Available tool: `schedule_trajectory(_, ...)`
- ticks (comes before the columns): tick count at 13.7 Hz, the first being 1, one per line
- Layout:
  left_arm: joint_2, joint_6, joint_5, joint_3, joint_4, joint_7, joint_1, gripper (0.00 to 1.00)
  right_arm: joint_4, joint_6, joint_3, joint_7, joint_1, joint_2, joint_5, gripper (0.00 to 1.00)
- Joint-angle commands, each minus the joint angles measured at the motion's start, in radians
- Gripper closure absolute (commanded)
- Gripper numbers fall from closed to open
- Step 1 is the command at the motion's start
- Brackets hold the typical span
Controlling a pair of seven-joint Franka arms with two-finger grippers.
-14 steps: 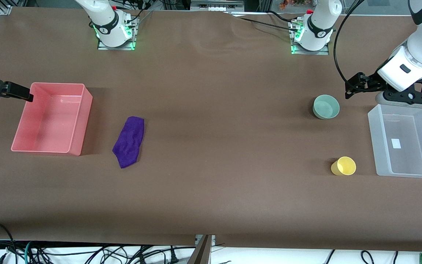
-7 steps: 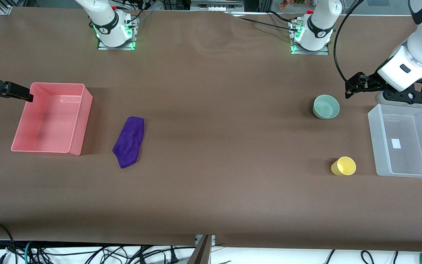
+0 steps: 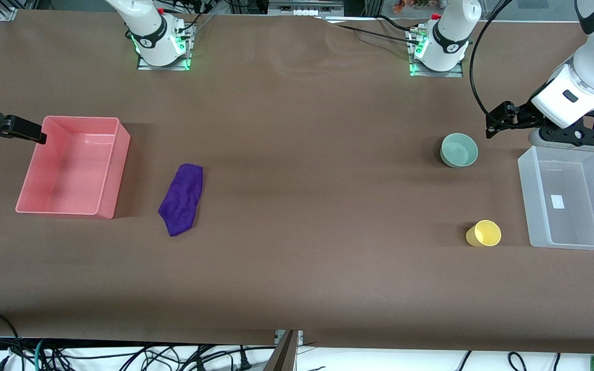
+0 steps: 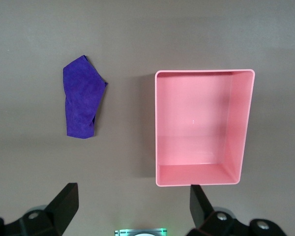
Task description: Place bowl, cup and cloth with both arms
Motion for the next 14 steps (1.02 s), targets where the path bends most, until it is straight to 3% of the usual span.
schedule_trajectory(1, -0.014, -0.018, -0.007, 0.002, 0.004, -0.013, -0.005, 0.00, 0.029, -0.009, 0.004, -0.016, -0.003, 0.010, 0.004, 0.00)
schedule_trajectory(8, -0.013, 0.021, 0.039, -0.021, 0.004, -0.016, -0.008, 0.00, -0.008, -0.006, 0.016, -0.008, 0.005, -0.001, 0.007, 0.00)
schedule_trajectory(14, -0.014, 0.016, 0.066, -0.040, 0.001, -0.030, 0.006, 0.00, -0.149, 0.034, 0.072, -0.006, 0.010, -0.018, -0.005, 0.00)
